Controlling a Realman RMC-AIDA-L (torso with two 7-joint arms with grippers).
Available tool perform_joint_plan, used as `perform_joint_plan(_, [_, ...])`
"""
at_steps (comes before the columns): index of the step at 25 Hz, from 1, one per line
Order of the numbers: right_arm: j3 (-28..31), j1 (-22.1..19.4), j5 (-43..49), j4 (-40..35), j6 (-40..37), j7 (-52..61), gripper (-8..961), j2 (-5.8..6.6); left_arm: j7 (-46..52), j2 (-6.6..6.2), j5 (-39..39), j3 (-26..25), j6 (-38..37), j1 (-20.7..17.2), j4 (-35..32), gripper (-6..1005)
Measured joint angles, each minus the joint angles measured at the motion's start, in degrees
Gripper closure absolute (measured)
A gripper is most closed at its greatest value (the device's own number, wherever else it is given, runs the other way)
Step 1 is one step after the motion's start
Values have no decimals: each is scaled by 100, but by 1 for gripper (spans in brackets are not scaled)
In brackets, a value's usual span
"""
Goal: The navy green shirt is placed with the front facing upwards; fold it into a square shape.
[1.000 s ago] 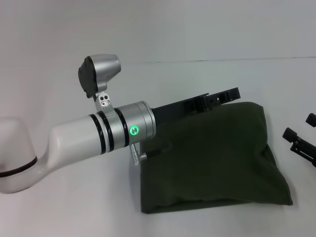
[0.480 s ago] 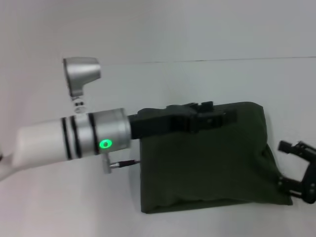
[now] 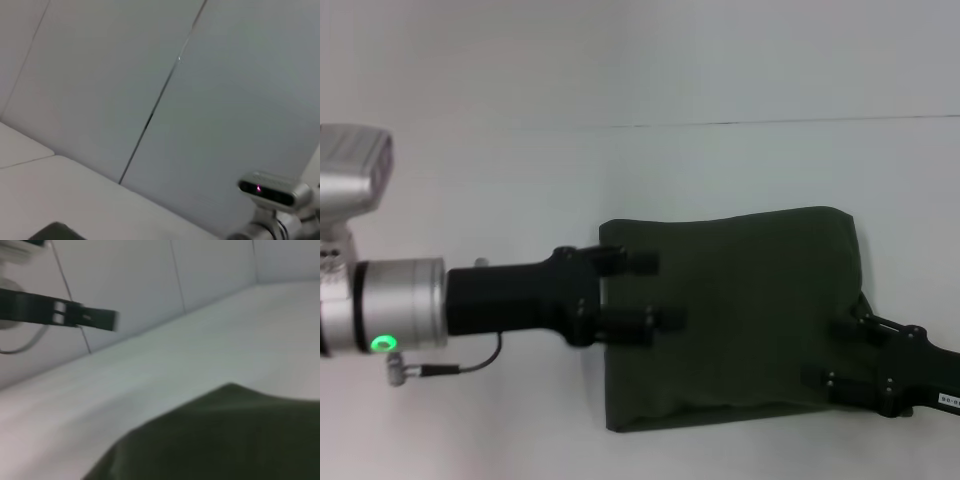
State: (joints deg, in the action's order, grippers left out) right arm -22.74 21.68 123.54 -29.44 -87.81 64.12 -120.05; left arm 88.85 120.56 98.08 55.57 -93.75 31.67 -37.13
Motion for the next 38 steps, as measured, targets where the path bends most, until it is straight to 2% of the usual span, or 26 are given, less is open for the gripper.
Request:
perform_joint_plan(6, [31,-31,-16,-18,512,111,66,25,-172,4,667,-265,-440,-94,-80,65])
perform_joint_plan(10, [150,-43,-53,-52,785,122,66,43,-182,30,759,-382,-467,-159,-90,69])
perform_joint_plan(14, [512,2,-57,-71,948,125,66,44,-188,41,771,-410,-473,-180,-92,75])
perform_joint_plan(19, [931,-3,-349,-299,402,124,66,47,-198,47,779,-442,-484,-201,-94,82])
perform_joint_plan(23, [890,127,-741,-340,137,148,66,45,-239,41,783,-615,-507,-218,-97,87])
perform_joint_plan(31, [204,892,-645,396,1334,199,66,24,-362,45,780,-683,-520,-217,-101,98])
perform_joint_plan(38, [-142,1245,-655,887,2621,308,66,9,-429,46,745,-715,-502,-221,-69,108])
